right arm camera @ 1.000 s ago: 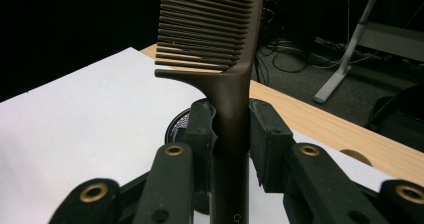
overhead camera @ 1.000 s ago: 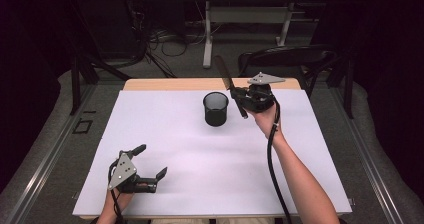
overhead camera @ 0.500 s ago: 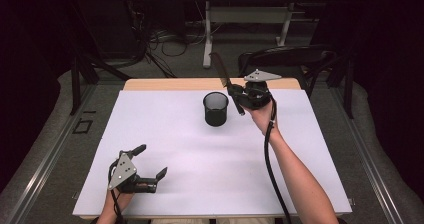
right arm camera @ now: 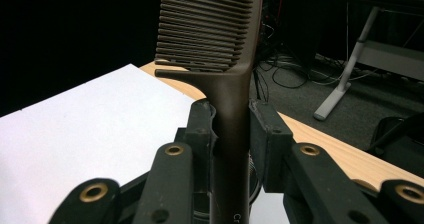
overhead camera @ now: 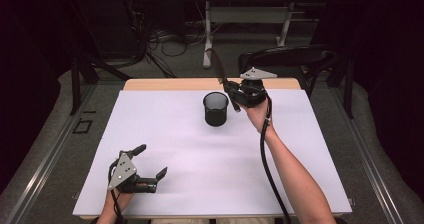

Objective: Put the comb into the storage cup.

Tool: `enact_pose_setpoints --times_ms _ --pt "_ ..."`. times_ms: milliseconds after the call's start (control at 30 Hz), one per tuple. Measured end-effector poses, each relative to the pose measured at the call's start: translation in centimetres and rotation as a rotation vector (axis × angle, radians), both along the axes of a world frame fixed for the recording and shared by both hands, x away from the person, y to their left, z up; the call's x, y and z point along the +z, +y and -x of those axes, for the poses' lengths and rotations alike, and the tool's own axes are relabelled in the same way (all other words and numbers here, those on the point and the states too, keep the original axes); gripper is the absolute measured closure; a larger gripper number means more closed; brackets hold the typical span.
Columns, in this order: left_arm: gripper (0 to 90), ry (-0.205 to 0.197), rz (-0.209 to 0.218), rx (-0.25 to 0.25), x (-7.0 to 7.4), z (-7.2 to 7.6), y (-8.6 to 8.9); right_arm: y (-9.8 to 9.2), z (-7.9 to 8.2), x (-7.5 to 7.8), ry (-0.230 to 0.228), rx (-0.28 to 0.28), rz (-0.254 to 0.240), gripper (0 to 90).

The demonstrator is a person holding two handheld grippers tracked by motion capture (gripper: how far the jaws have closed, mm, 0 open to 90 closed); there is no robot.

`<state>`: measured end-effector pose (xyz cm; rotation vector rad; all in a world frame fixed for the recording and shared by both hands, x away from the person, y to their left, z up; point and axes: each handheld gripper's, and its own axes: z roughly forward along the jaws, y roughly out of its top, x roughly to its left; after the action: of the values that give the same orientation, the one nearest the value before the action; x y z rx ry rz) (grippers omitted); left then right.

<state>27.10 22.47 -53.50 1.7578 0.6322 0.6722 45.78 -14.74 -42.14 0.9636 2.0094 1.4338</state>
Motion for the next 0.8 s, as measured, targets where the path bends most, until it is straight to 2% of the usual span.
enact_pose_setpoints --times_ms 800 --pt "0.7 0.0 -0.001 -0.001 0.0 0.0 0.0 1.0 -1.2 -0.7 -0.05 -0.006 -0.045 73.0"
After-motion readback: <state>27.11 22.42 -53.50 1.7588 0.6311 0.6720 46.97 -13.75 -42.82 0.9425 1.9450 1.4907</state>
